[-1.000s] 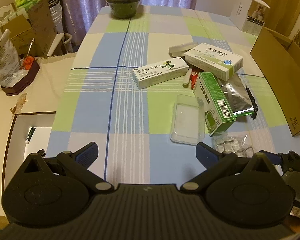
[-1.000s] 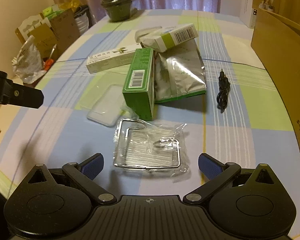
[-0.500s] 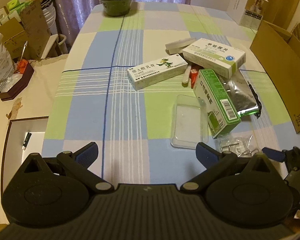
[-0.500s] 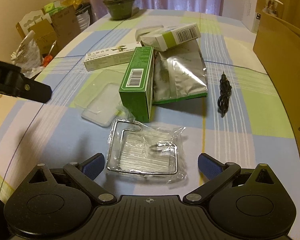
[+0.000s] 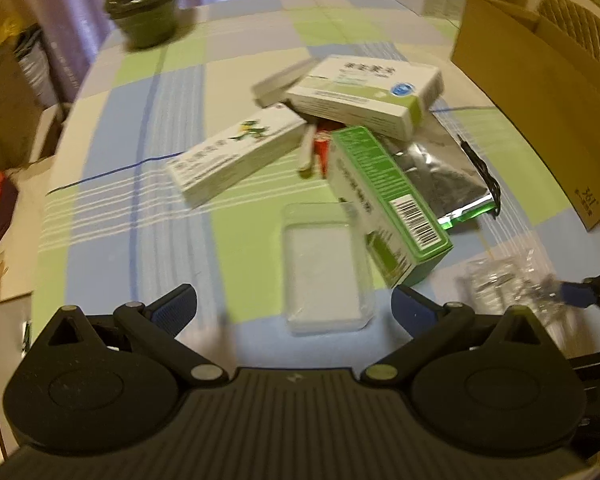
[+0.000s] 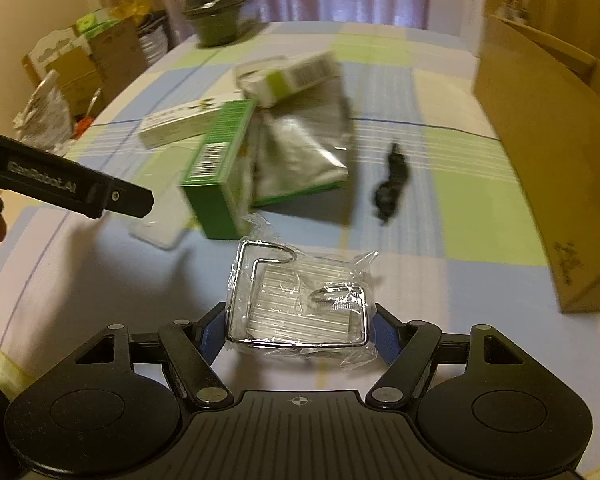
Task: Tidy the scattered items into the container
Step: 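Grasp the wrapped wire rack with the right tool while the left tool grasps the clear tray, then carry the rack and tray to the cardboard box and release both inside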
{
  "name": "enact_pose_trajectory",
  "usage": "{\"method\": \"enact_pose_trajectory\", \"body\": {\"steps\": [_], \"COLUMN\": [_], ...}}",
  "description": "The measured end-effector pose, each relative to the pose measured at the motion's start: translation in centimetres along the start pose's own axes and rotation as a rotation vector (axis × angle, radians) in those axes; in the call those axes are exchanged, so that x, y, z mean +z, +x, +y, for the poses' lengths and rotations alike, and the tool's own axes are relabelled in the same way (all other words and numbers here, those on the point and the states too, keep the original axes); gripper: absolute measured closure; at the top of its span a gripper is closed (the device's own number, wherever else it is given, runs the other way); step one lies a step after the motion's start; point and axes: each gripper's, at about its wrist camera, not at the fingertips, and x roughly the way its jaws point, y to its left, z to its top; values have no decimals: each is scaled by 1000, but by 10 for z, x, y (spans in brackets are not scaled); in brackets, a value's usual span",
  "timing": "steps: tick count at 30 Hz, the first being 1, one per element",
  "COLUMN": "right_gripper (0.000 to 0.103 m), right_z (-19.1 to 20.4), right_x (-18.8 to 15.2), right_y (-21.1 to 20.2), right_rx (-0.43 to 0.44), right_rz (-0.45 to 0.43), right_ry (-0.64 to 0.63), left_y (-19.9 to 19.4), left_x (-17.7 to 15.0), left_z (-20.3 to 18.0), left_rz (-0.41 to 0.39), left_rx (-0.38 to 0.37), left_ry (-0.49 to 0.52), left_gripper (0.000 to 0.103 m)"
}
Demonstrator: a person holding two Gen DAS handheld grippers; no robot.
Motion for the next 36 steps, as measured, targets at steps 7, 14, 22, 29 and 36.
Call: {"method": "enact_pose_trajectory", "body": {"steps": [7, 14, 22, 29, 36], "right_gripper": [28, 28, 28, 28, 28], "right_z": [-21, -21, -22, -23, -39], "right_x": [1, 4, 10, 14, 16], "right_y": [-2, -5, -21, -53, -90], "right_rx": [-22, -10, -9, -19, -53], "right_rz": [9, 6, -29, -89, -164], "right_ry": [29, 29, 33, 38, 51], "left_y": [33, 37, -7, -51, -83], "left_x": [13, 11, -1, -8, -5], "left_z": [-8, -7, -3, -14, -52], "left_rz": [51, 81, 66, 29, -24], "left_rx": [7, -9, -10, -19, -73], "left_ry": [32, 15, -16, -50, -49], "left_gripper": [25, 51, 52, 52, 52]}}
